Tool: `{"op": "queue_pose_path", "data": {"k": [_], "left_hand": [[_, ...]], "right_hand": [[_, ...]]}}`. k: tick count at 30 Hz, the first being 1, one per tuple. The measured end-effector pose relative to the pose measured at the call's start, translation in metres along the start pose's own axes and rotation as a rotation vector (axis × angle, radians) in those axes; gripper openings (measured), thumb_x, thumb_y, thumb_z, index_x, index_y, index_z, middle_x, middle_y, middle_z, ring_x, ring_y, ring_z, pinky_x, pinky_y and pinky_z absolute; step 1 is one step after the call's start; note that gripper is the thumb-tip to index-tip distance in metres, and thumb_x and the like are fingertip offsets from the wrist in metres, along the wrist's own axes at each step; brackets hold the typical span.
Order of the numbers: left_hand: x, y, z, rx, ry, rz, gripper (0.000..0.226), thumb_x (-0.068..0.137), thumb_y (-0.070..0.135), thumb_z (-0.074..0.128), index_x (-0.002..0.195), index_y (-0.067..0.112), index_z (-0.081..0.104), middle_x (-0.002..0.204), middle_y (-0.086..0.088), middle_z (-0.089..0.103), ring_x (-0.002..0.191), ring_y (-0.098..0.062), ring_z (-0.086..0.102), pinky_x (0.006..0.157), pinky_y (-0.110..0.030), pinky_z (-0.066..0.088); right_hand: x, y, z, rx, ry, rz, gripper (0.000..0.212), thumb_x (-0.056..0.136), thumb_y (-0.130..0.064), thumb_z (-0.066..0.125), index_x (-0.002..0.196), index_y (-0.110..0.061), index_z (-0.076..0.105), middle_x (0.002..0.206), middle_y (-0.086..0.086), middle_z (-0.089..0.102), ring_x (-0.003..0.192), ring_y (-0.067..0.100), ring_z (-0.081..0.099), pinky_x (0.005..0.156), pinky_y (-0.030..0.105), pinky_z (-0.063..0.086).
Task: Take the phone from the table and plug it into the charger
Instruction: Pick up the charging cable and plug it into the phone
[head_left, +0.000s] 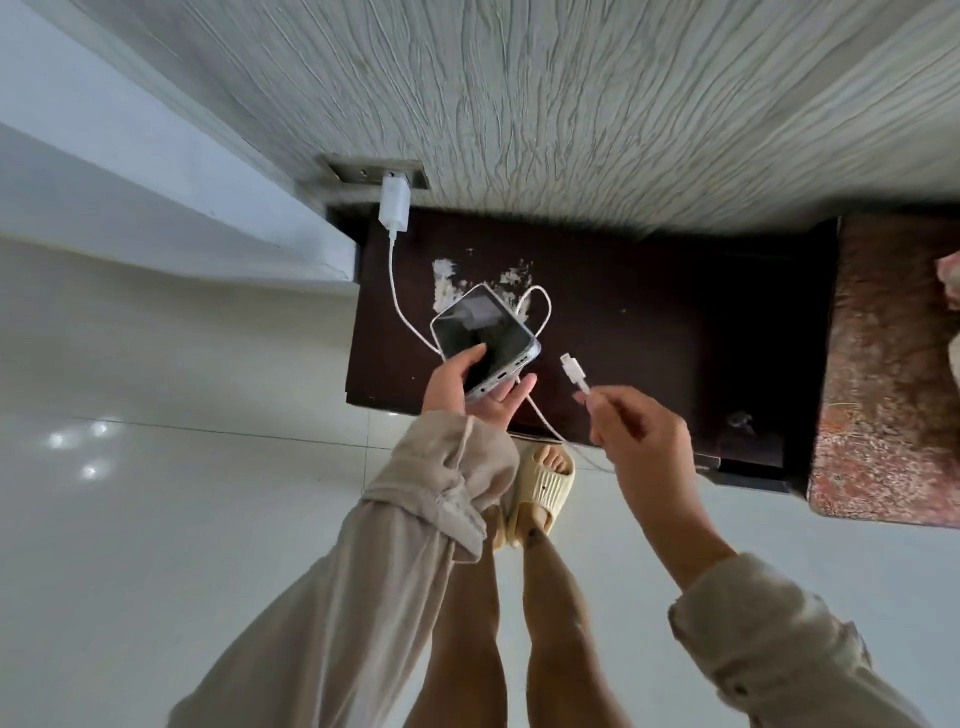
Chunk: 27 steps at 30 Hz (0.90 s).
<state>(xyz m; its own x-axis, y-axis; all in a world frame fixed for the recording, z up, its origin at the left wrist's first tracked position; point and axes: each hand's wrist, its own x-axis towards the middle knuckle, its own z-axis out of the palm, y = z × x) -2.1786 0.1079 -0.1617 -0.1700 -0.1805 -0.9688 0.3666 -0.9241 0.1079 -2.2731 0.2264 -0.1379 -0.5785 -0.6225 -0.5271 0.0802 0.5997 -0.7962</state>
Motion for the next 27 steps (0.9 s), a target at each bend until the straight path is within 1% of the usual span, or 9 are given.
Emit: {"op": "queue_pose_path", "data": {"k": [2, 4, 6, 12, 16, 18, 21, 23, 27], "left_hand": [[-0.008, -0.001, 0.007, -0.011, -0.016, -0.008, 0.015, 0.090, 0.008, 0.048, 0.093, 0.004, 0.062, 0.080, -0.012, 0.068, 0.081, -0.021, 0.065, 0.100, -0.044, 0.044], [-0.015, -0.004, 0.012, -0.058, -0.026, -0.015, 0.029, 0.091, 0.008, 0.046, 0.118, 0.003, 0.056, 0.109, -0.014, 0.065, 0.096, -0.021, 0.061, 0.095, -0.045, 0.044], [-0.018, -0.008, 0.014, -0.072, -0.046, -0.029, 0.029, 0.092, 0.008, 0.046, 0.118, 0.001, 0.055, 0.121, -0.015, 0.063, 0.096, -0.021, 0.061, 0.092, -0.045, 0.044], [-0.022, -0.024, 0.012, -0.047, -0.006, -0.053, 0.022, 0.092, 0.012, 0.047, 0.074, 0.004, 0.054, 0.072, -0.006, 0.055, 0.071, -0.006, 0.054, 0.109, -0.046, 0.038], [-0.020, -0.033, 0.008, -0.040, 0.007, -0.053, 0.021, 0.092, 0.015, 0.048, 0.072, 0.007, 0.053, 0.069, 0.000, 0.050, 0.067, -0.011, 0.053, 0.104, -0.045, 0.040], [-0.020, -0.036, 0.008, -0.058, 0.007, -0.048, 0.024, 0.093, 0.014, 0.047, 0.070, 0.008, 0.052, 0.084, 0.005, 0.062, 0.090, -0.012, 0.062, 0.108, -0.042, 0.037], [-0.019, -0.040, 0.009, -0.079, 0.026, -0.031, 0.016, 0.094, 0.016, 0.045, 0.102, 0.012, 0.059, 0.141, 0.004, 0.049, 0.137, -0.013, 0.038, 0.101, -0.035, 0.035], [-0.017, -0.040, 0.007, -0.069, -0.013, -0.016, 0.037, 0.095, 0.018, 0.045, 0.130, 0.010, 0.048, 0.148, -0.003, 0.042, 0.140, -0.020, 0.033, 0.110, -0.039, 0.030], [-0.011, -0.039, 0.005, -0.074, -0.089, 0.005, 0.047, 0.094, 0.016, 0.047, 0.139, 0.010, 0.039, 0.146, -0.014, 0.042, 0.136, -0.037, 0.036, 0.098, -0.047, 0.038]], "right_hand": [[-0.014, -0.010, 0.002, -0.006, 0.007, -0.014, 0.026, 0.081, -0.025, 0.058, 0.063, -0.043, 0.060, 0.052, -0.022, 0.063, 0.043, -0.003, 0.049, 0.037, 0.006, 0.034], [-0.021, -0.014, 0.004, -0.004, 0.002, -0.031, 0.026, 0.080, -0.024, 0.062, 0.061, -0.042, 0.062, 0.051, -0.022, 0.063, 0.043, -0.003, 0.049, 0.038, 0.005, 0.033], [-0.023, -0.015, 0.005, 0.049, 0.000, -0.020, 0.026, 0.081, -0.021, 0.064, 0.060, -0.036, 0.064, 0.046, -0.017, 0.059, 0.039, 0.000, 0.044, 0.038, 0.006, 0.029], [-0.021, -0.010, 0.010, 0.104, 0.025, 0.034, 0.024, 0.083, -0.018, 0.063, 0.066, -0.004, 0.070, 0.042, -0.008, 0.046, 0.038, 0.003, 0.032, 0.039, 0.013, 0.026], [-0.021, -0.004, 0.011, 0.124, 0.061, 0.075, 0.024, 0.081, -0.014, 0.064, 0.063, 0.002, 0.067, 0.035, -0.011, 0.044, 0.035, 0.003, 0.032, 0.038, 0.008, 0.026], [-0.022, -0.002, 0.011, 0.104, 0.072, 0.090, 0.028, 0.081, -0.014, 0.064, 0.061, 0.006, 0.063, 0.039, -0.009, 0.041, 0.036, 0.003, 0.030, 0.038, 0.007, 0.026], [-0.023, -0.003, 0.010, 0.069, 0.080, 0.107, 0.030, 0.080, -0.015, 0.063, 0.060, 0.008, 0.059, 0.044, 0.000, 0.038, 0.042, 0.005, 0.026, 0.039, 0.012, 0.025], [-0.022, -0.004, 0.010, 0.063, 0.076, 0.120, 0.032, 0.080, -0.015, 0.063, 0.061, 0.011, 0.057, 0.045, 0.003, 0.038, 0.044, 0.008, 0.027, 0.041, 0.016, 0.026], [-0.018, -0.006, 0.012, 0.084, 0.079, 0.166, 0.035, 0.080, -0.015, 0.061, 0.055, 0.007, 0.051, 0.038, -0.007, 0.035, 0.042, 0.008, 0.025, 0.044, 0.024, 0.026]]}}
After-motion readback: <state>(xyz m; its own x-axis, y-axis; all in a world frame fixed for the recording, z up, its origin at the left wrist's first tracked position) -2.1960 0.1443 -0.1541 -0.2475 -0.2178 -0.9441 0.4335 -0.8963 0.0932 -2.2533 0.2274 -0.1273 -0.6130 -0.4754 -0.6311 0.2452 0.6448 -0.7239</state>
